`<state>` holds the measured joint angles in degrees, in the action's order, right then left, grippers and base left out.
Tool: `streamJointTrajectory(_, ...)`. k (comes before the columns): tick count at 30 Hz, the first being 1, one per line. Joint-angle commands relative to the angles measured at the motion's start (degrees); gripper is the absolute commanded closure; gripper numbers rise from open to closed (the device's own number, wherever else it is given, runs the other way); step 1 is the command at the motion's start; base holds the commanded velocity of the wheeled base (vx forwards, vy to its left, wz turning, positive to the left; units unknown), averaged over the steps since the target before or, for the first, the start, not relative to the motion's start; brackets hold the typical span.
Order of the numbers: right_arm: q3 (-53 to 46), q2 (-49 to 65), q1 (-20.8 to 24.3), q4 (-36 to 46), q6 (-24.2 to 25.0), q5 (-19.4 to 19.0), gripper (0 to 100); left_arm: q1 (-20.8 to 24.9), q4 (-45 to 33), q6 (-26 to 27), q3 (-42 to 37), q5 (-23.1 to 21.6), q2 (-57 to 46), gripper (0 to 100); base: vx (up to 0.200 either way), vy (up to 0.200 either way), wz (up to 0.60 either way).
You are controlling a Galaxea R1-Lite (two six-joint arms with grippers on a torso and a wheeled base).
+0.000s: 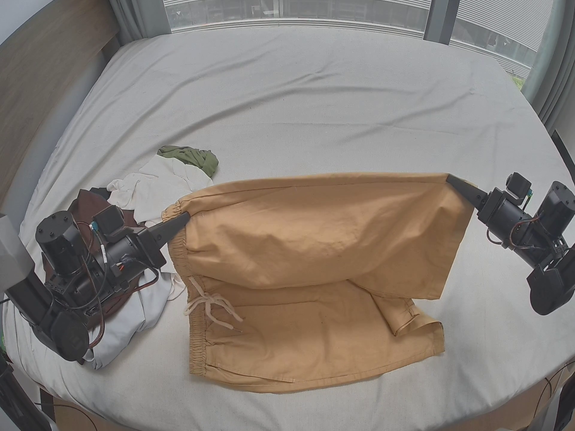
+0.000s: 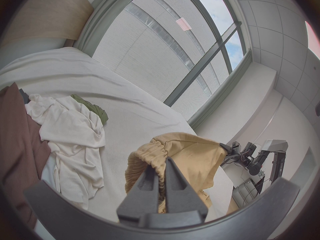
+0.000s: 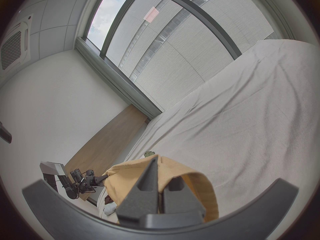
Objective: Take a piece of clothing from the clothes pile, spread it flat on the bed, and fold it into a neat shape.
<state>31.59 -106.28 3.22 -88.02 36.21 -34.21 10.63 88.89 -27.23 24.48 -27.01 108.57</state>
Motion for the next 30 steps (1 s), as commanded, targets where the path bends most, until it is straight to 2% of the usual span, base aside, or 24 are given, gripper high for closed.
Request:
streamJointTrajectory(1, 1.90, -0.77, 0.12, 0.13, 0.09, -0.07, 100, 0.18, 0.05, -0.10, 2.15, 1.35, 1.12, 100, 0.000, 0.000, 0.00)
streamJointTrajectory(4, 3.75, -2.88, 0.03, 0.21, 0.09, -0.07, 100, 0.36, 0.05, -0.19, 3.56, 3.55, 2.35, 100, 0.000, 0.000, 0.00)
streamJointTrajectory(12, 11.04, -10.09, -0.23, 0.04, 0.18, 0.02, 100, 0.53, 0.05, -0.01, 5.93, 4.43, 6.66, 100, 0.000, 0.000, 0.00)
streamJointTrajectory(24, 22.55, -17.21, -0.23, 3.11, 0.27, 0.11, 100, 0.62, 0.05, -0.63, 15.34, 12.86, 13.60, 100, 0.000, 0.000, 0.00)
streamJointTrajectory(30, 25.89, -19.32, -0.58, 4.43, 0.27, 0.11, 100, 0.71, 0.05, -0.63, 16.83, 13.65, 14.74, 100, 0.000, 0.000, 0.00)
